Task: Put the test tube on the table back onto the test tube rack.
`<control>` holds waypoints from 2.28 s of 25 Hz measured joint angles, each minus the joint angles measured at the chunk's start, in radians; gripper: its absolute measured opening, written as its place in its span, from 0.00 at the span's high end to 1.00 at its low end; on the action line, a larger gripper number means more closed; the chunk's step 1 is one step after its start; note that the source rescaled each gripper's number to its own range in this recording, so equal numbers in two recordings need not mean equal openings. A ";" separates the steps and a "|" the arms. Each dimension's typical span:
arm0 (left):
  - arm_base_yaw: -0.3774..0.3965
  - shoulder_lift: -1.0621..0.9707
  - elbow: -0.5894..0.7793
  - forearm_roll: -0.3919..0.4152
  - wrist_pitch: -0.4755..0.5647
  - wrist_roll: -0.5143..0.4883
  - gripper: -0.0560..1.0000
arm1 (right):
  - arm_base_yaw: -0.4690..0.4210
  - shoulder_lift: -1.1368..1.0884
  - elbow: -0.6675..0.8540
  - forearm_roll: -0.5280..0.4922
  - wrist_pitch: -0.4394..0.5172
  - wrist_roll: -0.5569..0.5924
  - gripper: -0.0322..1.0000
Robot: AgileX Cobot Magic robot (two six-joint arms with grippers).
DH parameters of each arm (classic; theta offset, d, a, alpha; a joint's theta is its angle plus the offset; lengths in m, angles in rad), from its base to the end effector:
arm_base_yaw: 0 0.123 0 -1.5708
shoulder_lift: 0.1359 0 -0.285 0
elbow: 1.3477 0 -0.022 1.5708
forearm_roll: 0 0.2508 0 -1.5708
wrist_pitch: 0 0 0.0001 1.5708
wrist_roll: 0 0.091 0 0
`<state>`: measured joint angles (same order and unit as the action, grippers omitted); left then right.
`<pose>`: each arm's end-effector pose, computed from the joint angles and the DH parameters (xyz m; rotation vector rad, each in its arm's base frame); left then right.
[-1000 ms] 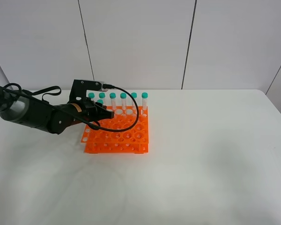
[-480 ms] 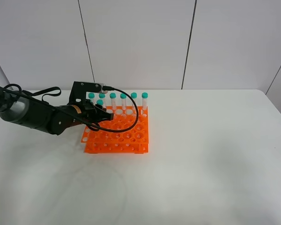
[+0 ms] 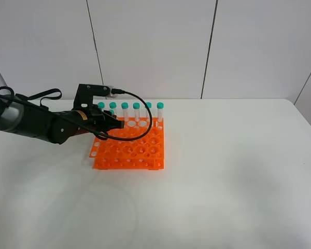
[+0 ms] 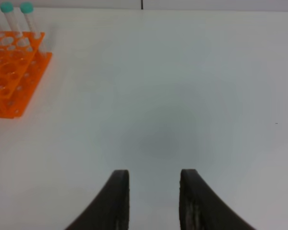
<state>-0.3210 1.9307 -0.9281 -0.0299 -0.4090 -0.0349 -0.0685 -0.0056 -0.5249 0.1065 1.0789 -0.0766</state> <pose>0.3661 -0.1206 0.1440 0.2617 2.0684 -0.2217 -0.0091 0.0092 0.2830 -0.0162 2.0276 0.0355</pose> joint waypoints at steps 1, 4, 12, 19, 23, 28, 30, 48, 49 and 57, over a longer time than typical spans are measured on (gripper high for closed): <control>0.000 -0.011 0.000 0.000 0.009 0.000 0.78 | 0.000 0.000 0.000 0.000 0.000 0.000 0.69; 0.000 -0.026 0.000 0.000 0.029 0.000 0.78 | 0.000 0.000 0.000 0.000 0.000 0.000 0.69; 0.000 -0.080 0.000 0.000 0.142 0.000 0.78 | 0.000 0.000 0.000 0.000 0.000 0.000 0.69; 0.000 -0.179 0.000 0.000 0.227 -0.047 0.78 | 0.000 0.000 0.000 0.000 0.000 0.000 0.69; 0.000 -0.222 0.000 0.018 0.286 -0.033 0.72 | 0.000 0.000 0.000 0.000 0.000 0.000 0.69; 0.000 -0.272 0.000 0.021 0.358 -0.027 0.42 | 0.000 0.000 0.000 0.000 0.000 0.000 0.69; 0.000 -0.299 0.000 0.021 0.394 -0.025 0.27 | 0.000 0.000 0.000 0.000 0.000 0.000 0.69; 0.012 -0.537 0.001 0.037 0.628 0.020 0.01 | 0.000 0.000 0.000 0.000 0.000 0.000 0.69; 0.022 -0.544 0.001 0.042 0.635 0.024 0.01 | 0.000 0.000 0.000 0.000 0.000 0.000 0.69; 0.216 -0.643 0.004 0.047 0.679 0.028 0.01 | 0.000 0.000 0.000 0.000 0.000 0.000 0.69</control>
<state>-0.1050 1.2877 -0.9244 0.0169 0.2697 -0.0068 -0.0685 -0.0056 -0.5249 0.1065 1.0789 -0.0766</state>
